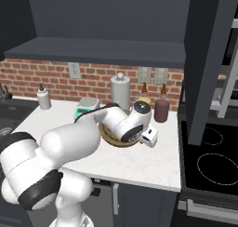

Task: Pick up the bowls on the counter and stack them on top of one another in the open cabinet. Place the smaller bowl on top of the larger bowl.

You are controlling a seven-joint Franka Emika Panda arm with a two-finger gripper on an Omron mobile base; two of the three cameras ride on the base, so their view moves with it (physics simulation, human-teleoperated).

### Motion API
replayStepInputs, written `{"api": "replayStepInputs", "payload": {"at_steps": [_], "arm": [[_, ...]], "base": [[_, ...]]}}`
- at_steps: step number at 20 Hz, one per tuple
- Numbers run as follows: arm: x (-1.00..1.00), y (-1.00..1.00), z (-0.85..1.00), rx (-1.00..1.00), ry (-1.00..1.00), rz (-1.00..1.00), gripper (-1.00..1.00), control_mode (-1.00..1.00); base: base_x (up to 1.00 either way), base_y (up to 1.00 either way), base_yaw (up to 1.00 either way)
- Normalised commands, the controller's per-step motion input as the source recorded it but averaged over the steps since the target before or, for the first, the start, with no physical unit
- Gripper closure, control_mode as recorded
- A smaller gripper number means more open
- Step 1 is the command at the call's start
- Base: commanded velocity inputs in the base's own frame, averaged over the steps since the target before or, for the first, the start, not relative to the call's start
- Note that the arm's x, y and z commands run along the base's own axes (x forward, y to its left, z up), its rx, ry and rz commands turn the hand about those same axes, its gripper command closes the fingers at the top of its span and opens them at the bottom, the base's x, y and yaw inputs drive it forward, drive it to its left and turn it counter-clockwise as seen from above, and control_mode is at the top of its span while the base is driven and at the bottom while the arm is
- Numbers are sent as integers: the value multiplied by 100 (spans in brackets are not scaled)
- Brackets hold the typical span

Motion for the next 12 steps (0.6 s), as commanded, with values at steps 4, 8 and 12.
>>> {"api": "replayStepInputs", "payload": {"at_steps": [4, 8, 12], "arm": [[-82, 0, 100, 0, -27, -4, 100, -100], [-61, 0, 100, 1, -17, -1, 100, -100], [-57, 13, 100, 0, -8, 0, 100, -100]], "base": [[0, 0, 0], [0, 0, 0], [0, 0, 0]]}}
